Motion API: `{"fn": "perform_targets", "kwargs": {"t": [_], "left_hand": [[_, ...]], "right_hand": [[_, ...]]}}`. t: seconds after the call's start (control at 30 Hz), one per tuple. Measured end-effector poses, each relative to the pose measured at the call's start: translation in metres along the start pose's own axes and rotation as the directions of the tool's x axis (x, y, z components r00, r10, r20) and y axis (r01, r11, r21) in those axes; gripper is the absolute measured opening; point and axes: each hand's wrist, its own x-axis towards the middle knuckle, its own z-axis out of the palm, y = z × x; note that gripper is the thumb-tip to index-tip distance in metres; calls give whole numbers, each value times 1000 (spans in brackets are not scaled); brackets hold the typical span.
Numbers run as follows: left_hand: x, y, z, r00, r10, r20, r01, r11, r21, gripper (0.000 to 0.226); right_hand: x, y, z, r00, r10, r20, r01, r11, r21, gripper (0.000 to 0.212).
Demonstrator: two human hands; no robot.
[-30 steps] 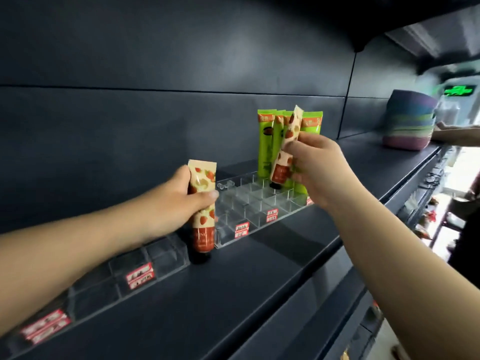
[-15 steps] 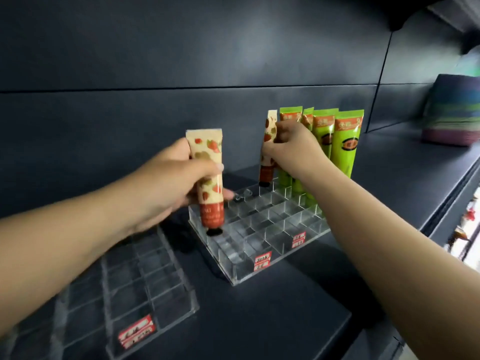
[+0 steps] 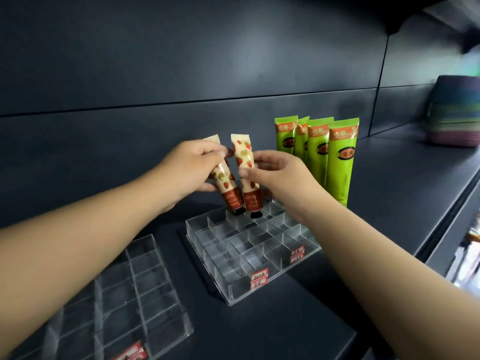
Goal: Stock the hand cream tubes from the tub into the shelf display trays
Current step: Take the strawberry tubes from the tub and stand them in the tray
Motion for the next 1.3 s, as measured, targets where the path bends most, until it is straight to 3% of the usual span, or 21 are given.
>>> {"fn": "perform_targets", "kwargs": {"t": [0.1, 0.27, 0.37, 0.43, 0.6, 0.73, 0.97, 1.03, 1.17, 1.3], "left_hand": [[-3, 6, -1, 994, -73, 82, 87, 980, -179, 16], [-1, 5, 0, 997, -69, 44, 71, 996, -45, 14], [2, 5, -7, 994, -82, 74, 91, 988, -127, 11], [3, 6, -14, 991, -73, 112, 95, 974, -207, 11], [2, 10, -19, 976, -2, 218, 59, 965, -254, 12], [2, 16, -24, 965, 20, 263, 48, 967, -250, 48], [8, 18, -56, 958, 19, 288, 62, 961, -269, 79], [8, 16, -56, 965, 9, 263, 63, 962, -266, 66], [15, 13, -41, 991, -42, 126, 71, 968, -239, 11], [31, 6, -13, 997, -70, 37, 76, 975, -207, 11]], "right_hand": [[0, -1, 2, 1000, -22, 15, 23, 999, -43, 21], [-4, -3, 7, 995, -83, 61, 90, 989, -120, 17], [-2, -5, 3, 999, 29, 37, -34, 990, 140, 6], [1, -5, 0, 989, 139, 51, -148, 934, 324, 15], [-2, -3, 3, 943, 210, 260, -257, 953, 160, 15], [-4, -7, 1, 939, 174, 296, -250, 937, 245, 14], [-10, -14, -7, 966, 129, 222, -209, 900, 383, 12], [-12, -19, -8, 975, 135, 176, -200, 880, 431, 10], [-24, -27, -19, 993, 100, 65, -119, 883, 455, 11], [-44, -25, -30, 999, 20, -43, -4, 938, 345, 23]]}}
